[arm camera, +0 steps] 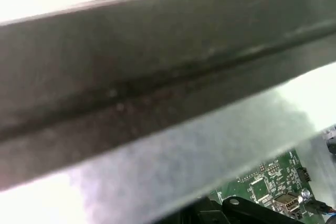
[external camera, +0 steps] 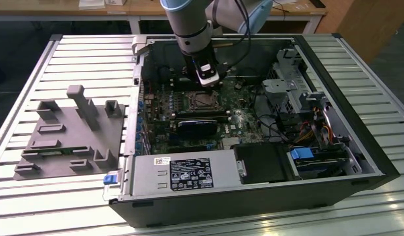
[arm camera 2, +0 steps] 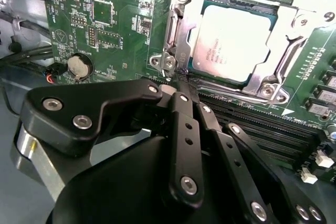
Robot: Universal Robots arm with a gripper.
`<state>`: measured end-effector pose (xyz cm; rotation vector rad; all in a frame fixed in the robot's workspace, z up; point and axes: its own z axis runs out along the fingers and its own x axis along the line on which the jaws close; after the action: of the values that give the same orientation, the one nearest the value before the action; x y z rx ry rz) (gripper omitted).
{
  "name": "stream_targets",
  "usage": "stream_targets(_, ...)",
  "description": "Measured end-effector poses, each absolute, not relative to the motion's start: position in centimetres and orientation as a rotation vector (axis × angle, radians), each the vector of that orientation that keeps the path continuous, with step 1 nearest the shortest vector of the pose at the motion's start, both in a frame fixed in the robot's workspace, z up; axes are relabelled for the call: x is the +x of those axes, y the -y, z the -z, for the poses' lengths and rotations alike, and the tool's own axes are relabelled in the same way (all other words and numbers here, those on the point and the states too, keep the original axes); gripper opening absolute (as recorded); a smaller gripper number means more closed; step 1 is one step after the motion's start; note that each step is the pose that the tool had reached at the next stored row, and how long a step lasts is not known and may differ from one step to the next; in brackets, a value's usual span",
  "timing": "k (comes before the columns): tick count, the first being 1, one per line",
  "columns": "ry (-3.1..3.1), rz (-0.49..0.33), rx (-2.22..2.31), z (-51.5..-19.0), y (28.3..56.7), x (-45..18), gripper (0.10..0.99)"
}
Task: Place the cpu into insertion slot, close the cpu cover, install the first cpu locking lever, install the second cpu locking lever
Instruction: 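Install the first cpu locking lever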
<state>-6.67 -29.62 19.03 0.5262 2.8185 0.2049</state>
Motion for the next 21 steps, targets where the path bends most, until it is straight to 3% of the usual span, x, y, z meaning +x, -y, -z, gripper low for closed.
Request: stream_targets(21,-2.818,-0.205,0.526,-21.6,29.6,-6.7,0.102)
